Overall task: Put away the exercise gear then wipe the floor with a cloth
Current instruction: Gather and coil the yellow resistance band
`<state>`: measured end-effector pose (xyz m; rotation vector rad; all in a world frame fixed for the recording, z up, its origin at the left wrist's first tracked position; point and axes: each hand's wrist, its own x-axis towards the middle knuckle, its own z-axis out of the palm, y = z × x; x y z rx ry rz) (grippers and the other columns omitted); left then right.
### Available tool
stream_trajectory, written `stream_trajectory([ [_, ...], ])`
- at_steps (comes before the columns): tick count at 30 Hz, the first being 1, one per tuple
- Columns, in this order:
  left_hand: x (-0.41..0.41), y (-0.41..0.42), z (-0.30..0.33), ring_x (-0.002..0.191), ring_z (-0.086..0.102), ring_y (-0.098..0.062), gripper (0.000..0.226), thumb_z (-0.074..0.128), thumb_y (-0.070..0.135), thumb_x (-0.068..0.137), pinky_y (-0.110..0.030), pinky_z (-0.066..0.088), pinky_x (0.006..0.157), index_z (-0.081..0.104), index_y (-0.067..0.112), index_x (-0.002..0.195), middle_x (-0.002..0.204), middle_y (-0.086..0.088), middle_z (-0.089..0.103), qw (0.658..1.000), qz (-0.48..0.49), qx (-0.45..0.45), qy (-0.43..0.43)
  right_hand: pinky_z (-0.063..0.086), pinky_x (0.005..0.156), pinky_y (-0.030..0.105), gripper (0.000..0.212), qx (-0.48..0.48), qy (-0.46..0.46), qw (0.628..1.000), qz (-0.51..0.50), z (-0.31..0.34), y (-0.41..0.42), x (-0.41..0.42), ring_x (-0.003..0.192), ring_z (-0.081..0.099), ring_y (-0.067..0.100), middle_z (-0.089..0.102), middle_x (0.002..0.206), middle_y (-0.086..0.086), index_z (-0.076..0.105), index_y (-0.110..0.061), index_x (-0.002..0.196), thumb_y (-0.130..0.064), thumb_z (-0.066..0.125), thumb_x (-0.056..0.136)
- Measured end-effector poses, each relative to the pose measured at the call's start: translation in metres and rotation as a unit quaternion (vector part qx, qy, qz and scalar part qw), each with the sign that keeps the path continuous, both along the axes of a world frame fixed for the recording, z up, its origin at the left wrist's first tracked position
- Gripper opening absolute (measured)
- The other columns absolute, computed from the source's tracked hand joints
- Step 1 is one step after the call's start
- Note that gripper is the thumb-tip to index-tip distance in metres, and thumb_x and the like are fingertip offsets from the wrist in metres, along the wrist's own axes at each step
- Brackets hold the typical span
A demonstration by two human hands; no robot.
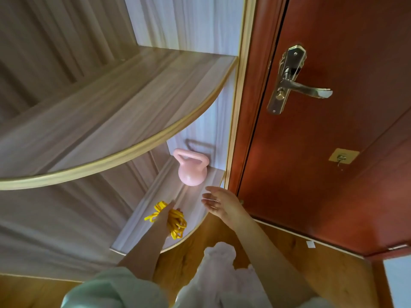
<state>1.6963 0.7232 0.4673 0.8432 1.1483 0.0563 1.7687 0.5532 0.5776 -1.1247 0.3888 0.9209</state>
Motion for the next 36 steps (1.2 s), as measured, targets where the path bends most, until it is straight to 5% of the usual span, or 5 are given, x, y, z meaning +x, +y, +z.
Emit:
stream_trajectory([
  [13, 0.032, 0.038, -0.054, 0.033, 0.055, -0.024, 0.010, 0.060, 0.018, 0.081, -0.026, 0.044, 0.039, 0.058, 0.011, 0.075, 0.056, -0.013, 0.061, 0.994, -0.016, 0.108, -0.021, 0.050, 0.068, 0.029, 0.008, -0.022, 0.025, 0.999, 0.026, -0.083, 0.061, 0.034, 0.068, 0.058, 0.025, 0.060, 0.079, 0.016, 0.056, 0.000, 0.098, -0.003, 0.051, 0.093],
  [18, 0.035, 0.049, -0.039, 0.132, 0.038, -0.031, 0.033, 0.038, 0.047, 0.095, -0.042, 0.037, 0.098, 0.050, 0.019, 0.086, 0.143, -0.012, 0.037, 1.000, 0.031, 0.001, -0.004, 0.050, 0.070, 0.028, 0.010, -0.041, 0.033, 0.998, 0.040, -0.082, 0.065, 0.035, 0.068, 0.058, 0.024, 0.060, 0.078, 0.014, 0.057, -0.002, 0.093, -0.003, 0.047, 0.094],
  [24, 0.024, 0.056, -0.012, 0.136, 0.030, -0.031, 0.063, 0.025, 0.047, 0.099, -0.011, 0.020, 0.104, 0.024, 0.002, 0.143, 0.147, -0.022, 0.029, 0.992, 0.111, 0.003, 0.067, 0.049, 0.064, 0.026, 0.014, -0.043, 0.033, 0.997, 0.051, -0.058, 0.070, 0.032, 0.068, 0.057, 0.023, 0.060, 0.078, 0.013, 0.055, -0.001, 0.104, -0.002, 0.045, 0.094],
  [27, 0.014, 0.064, 0.004, 0.142, 0.018, -0.025, 0.077, 0.019, 0.064, 0.091, -0.041, -0.001, 0.114, 0.013, 0.013, 0.148, 0.155, -0.010, 0.018, 0.984, 0.136, -0.042, 0.103, 0.048, 0.068, 0.027, 0.014, -0.042, 0.040, 0.997, 0.048, -0.044, 0.065, 0.027, 0.069, 0.057, 0.023, 0.059, 0.078, 0.013, 0.056, -0.001, 0.096, 0.000, 0.043, 0.095],
  [36, -0.032, 0.060, 0.033, 0.132, 0.036, -0.029, 0.072, 0.024, 0.061, 0.091, -0.041, 0.027, 0.106, 0.022, 0.016, 0.147, 0.146, -0.011, 0.033, 0.990, 0.111, -0.083, 0.039, 0.048, 0.063, 0.024, 0.012, -0.076, 0.069, 0.994, 0.044, -0.002, 0.044, 0.004, 0.070, 0.058, 0.021, 0.061, 0.080, 0.012, 0.056, 0.000, 0.101, -0.008, 0.052, 0.094],
])
